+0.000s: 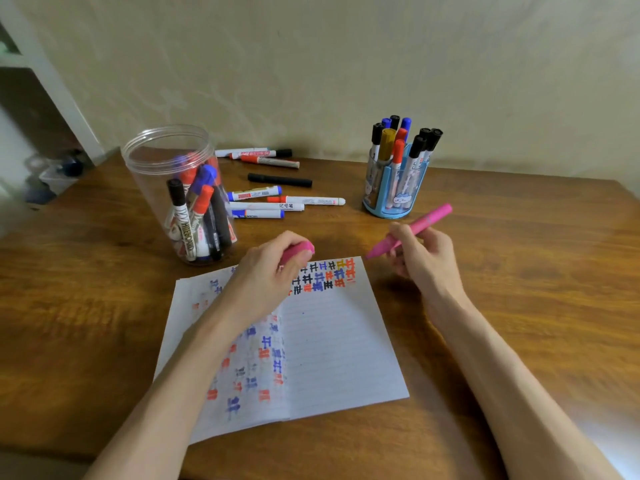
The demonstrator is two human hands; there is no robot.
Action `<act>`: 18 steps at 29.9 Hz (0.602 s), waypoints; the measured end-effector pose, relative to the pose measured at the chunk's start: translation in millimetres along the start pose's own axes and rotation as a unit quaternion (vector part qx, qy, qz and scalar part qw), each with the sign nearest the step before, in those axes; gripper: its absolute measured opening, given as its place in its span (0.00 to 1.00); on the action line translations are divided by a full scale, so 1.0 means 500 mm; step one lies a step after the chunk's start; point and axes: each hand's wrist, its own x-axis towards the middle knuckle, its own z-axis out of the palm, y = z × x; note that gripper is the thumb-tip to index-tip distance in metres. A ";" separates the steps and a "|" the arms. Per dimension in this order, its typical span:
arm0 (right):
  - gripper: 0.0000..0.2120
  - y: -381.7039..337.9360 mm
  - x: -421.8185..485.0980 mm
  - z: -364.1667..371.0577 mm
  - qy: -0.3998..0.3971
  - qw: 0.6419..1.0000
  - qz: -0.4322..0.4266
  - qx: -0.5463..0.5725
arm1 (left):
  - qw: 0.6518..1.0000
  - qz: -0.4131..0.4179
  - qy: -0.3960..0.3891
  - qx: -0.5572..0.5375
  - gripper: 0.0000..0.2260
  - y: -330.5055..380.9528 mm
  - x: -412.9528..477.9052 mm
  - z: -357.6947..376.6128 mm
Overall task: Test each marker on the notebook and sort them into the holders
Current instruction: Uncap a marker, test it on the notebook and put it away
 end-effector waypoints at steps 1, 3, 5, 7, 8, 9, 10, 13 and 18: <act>0.11 0.001 -0.004 0.004 -0.017 1.000 0.004 -0.012 | 1.000 0.008 -0.007 0.015 0.09 0.001 0.000 0.008; 0.10 0.002 -0.004 -0.001 -0.037 0.999 0.006 -0.030 | 0.999 0.017 -0.012 0.036 0.08 -0.002 -0.002 0.014; 0.09 0.005 -0.002 -0.006 -0.053 0.996 0.004 -0.069 | 0.999 0.021 -0.006 0.050 0.08 -0.004 -0.006 0.014; 0.08 0.010 0.000 -0.002 -0.069 0.991 -0.004 -0.116 | 0.998 0.028 0.002 0.056 0.09 -0.005 -0.011 0.014; 0.08 0.011 0.000 0.000 -0.077 0.988 -0.010 -0.134 | 0.998 0.032 0.004 0.056 0.09 -0.006 -0.012 0.014; 0.07 0.012 0.001 0.001 -0.086 0.985 -0.015 -0.148 | 0.998 0.037 0.007 0.057 0.09 -0.007 -0.013 0.015; 0.07 0.012 0.001 0.000 -0.093 0.983 -0.019 -0.159 | 0.997 0.040 0.007 0.058 0.09 -0.008 -0.013 0.015; 0.07 0.013 -0.001 -0.003 -0.108 0.979 -0.026 -0.169 | 0.997 0.043 0.008 0.065 0.09 -0.008 -0.013 0.017; 0.07 0.013 -0.001 -0.002 -0.110 0.977 -0.042 -0.177 | 0.996 0.045 0.009 0.074 0.10 -0.008 -0.014 0.019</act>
